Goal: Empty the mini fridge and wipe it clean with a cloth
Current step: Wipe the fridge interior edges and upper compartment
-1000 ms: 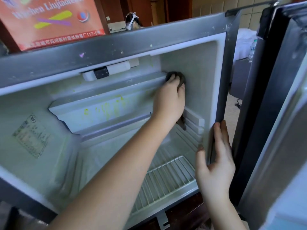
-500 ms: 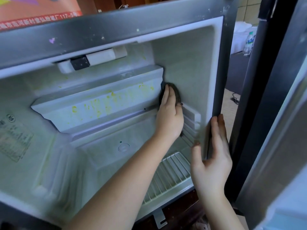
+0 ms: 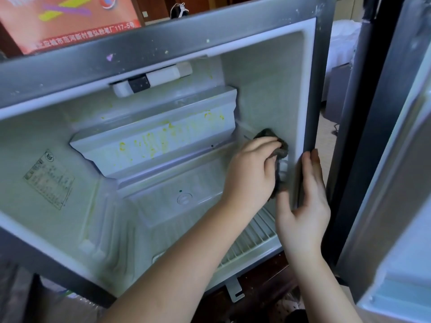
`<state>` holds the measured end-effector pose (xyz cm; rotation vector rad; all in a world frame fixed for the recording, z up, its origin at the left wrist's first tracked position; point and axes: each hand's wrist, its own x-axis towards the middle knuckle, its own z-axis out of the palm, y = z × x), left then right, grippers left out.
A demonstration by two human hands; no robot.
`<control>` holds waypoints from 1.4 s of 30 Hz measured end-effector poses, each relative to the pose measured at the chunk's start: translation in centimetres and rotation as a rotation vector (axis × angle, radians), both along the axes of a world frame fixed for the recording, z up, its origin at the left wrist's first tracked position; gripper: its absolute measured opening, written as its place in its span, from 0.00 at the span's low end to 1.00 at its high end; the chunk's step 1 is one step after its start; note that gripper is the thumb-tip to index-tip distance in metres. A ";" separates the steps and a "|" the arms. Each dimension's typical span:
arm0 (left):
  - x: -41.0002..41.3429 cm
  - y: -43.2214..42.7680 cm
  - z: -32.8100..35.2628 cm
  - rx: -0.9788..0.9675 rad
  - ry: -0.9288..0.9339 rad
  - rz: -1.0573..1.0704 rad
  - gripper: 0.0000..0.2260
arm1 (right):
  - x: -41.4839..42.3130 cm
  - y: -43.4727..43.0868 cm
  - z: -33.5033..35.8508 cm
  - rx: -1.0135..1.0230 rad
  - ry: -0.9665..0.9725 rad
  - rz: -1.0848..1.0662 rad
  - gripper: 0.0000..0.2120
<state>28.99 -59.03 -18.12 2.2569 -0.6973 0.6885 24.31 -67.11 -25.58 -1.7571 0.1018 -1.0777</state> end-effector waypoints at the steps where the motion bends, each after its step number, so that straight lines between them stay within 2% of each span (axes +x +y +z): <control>1: -0.3 -0.4 -0.2 0.014 -0.017 -0.001 0.17 | 0.0 -0.1 0.0 -0.007 0.004 -0.001 0.30; 5: 0.3 -0.5 -0.4 0.040 -0.051 0.093 0.19 | -0.3 -0.3 0.0 -0.044 0.028 0.016 0.31; 9: 0.8 1.4 -0.4 0.081 0.189 0.141 0.15 | -1.2 -0.4 0.0 -0.112 0.097 0.035 0.32; 11: -0.9 2.6 -1.0 0.068 0.252 0.121 0.14 | -2.2 -0.2 0.0 -0.146 0.126 0.051 0.29; 14: -4.2 4.6 -1.5 0.055 0.244 0.111 0.14 | -4.0 0.5 0.1 -0.226 0.180 0.187 0.23; 18: -7.8 6.8 1.1 0.047 0.249 0.049 0.13 | -6.4 1.2 2.0 -0.310 0.324 0.425 0.19; 22: -11.4 9.2 4.6 -0.006 0.189 0.026 0.12 | -8.9 2.0 5.0 -0.242 0.406 0.620 0.08; 27: -15.2 13.5 7.4 0.102 0.207 0.092 0.16 | -10.9 3.5 7.7 -0.060 0.490 0.795 0.08; 29: -16.7 15.3 8.4 0.223 0.092 0.123 0.16 | -11.2 4.1 8.5 0.026 0.490 0.781 0.06; 32: -18.4 18.2 10.5 0.263 -0.363 0.234 0.16 | -10.9 4.7 9.6 0.154 0.487 0.738 0.07; 34: -18.7 20.2 12.0 0.246 -0.577 0.345 0.16 | -10.4 5.2 10.0 0.194 0.499 0.704 0.04; 38: -17.0 23.2 13.5 0.258 -0.656 0.506 0.17 | -9.1 5.8 10.2 0.257 0.508 0.586 0.06; 42: -14.5 24.0 12.7 0.263 -0.652 0.572 0.17 | -7.3 5.9 10.6 0.456 0.545 0.609 0.10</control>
